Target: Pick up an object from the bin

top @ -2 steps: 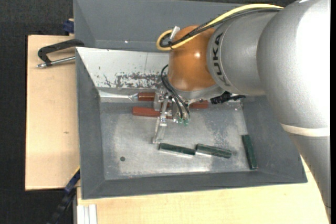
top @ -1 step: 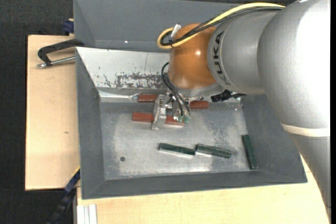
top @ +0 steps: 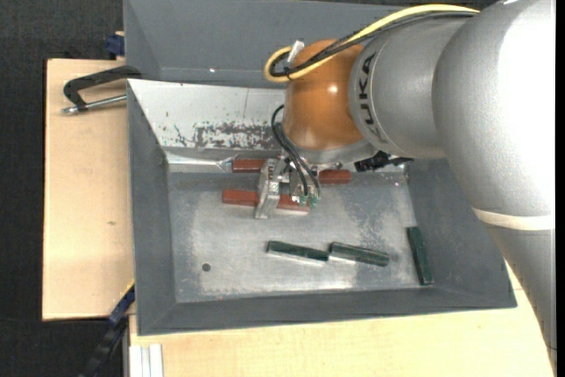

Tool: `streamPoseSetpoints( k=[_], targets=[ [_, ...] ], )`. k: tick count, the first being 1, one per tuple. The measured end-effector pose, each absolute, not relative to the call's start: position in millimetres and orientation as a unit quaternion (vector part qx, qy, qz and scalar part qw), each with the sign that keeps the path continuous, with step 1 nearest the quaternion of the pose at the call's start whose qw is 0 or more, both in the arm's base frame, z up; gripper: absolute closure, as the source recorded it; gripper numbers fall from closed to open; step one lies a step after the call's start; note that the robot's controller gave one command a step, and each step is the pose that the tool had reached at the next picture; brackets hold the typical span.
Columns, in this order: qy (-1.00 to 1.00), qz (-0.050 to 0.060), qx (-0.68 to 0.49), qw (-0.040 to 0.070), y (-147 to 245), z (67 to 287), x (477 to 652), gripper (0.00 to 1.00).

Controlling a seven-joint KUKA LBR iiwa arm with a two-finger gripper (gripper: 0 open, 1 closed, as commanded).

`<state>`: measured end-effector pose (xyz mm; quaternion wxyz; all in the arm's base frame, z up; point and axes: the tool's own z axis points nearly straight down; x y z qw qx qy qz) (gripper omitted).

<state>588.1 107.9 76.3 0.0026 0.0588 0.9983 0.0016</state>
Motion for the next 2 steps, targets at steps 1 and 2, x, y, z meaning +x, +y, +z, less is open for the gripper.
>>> streamPoseSetpoints(
  k=[1,2],
  targets=[
    [0.998,0.002,0.063,0.003,139.1,219.2,593.8,1.0],
    [0.998,0.001,0.063,0.002,138.9,218.6,593.4,0.0]
  ],
)
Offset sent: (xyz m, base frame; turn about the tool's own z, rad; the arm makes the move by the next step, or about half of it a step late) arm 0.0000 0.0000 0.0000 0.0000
